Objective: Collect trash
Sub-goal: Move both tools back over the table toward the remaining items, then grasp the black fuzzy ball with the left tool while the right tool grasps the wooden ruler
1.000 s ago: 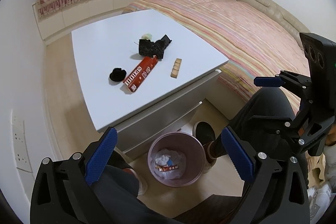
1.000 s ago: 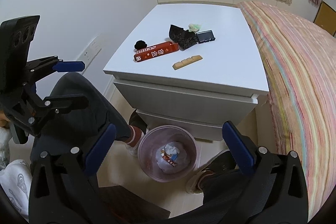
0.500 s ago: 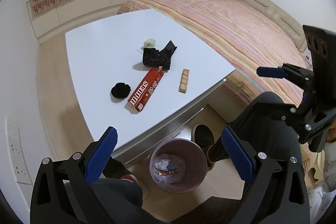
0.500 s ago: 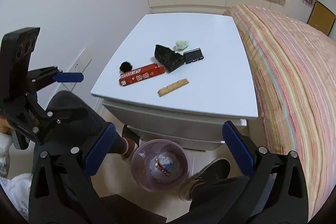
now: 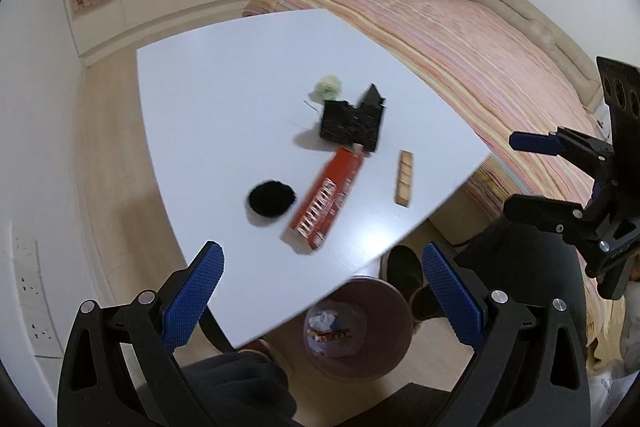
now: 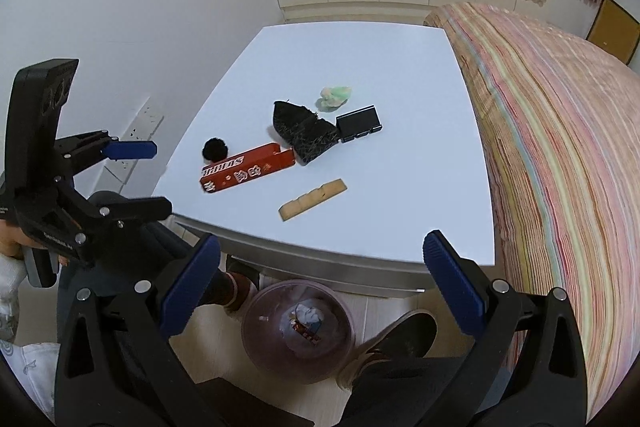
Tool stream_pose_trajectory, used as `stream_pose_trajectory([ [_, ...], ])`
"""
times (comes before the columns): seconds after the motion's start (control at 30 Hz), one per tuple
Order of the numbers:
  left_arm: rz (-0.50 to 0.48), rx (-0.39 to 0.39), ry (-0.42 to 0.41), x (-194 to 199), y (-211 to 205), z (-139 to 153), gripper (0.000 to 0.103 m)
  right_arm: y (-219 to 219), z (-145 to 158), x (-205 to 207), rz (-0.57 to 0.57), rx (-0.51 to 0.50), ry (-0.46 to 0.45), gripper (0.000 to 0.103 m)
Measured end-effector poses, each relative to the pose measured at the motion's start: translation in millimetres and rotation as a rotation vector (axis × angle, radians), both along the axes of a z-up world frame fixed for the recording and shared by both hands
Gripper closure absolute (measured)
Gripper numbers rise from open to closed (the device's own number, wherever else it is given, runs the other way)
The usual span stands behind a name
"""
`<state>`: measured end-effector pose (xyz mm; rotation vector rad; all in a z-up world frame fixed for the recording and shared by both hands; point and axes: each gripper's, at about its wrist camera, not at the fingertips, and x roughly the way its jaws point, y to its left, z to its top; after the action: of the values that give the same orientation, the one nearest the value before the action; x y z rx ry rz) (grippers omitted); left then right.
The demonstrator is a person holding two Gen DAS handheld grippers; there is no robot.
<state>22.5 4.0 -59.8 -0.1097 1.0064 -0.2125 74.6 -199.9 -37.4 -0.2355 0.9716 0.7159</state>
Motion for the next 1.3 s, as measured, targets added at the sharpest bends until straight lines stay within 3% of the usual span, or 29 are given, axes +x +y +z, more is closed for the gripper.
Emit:
stream_pose_trajectory([
  [0.4,0.049,0.028,0.019,32,34,-16,0.008,26,-26,22,-0.008,-0.034,0.035,0.004],
  [0.87,-0.046,0.084,0.087,57,44,-38,0.014,45,-43,32,-0.033,-0.068,0.053,0.005],
  [0.93,-0.057,0.087,0.085,58,42,-38,0.016,48,-45,33,-0.038,-0.082,0.048,0.018],
  [1.0,-0.068,0.096,0.080,58,40,-38,0.021,51,-48,33,-0.039,-0.093,0.049,0.024],
  [1.23,-0.107,0.118,0.056,55,26,-36,0.035,58,-54,33,-0.032,-0.122,0.031,0.037],
  [1.3,-0.108,0.129,0.050,56,23,-36,0.047,60,-54,34,-0.036,-0.129,0.019,0.045],
])
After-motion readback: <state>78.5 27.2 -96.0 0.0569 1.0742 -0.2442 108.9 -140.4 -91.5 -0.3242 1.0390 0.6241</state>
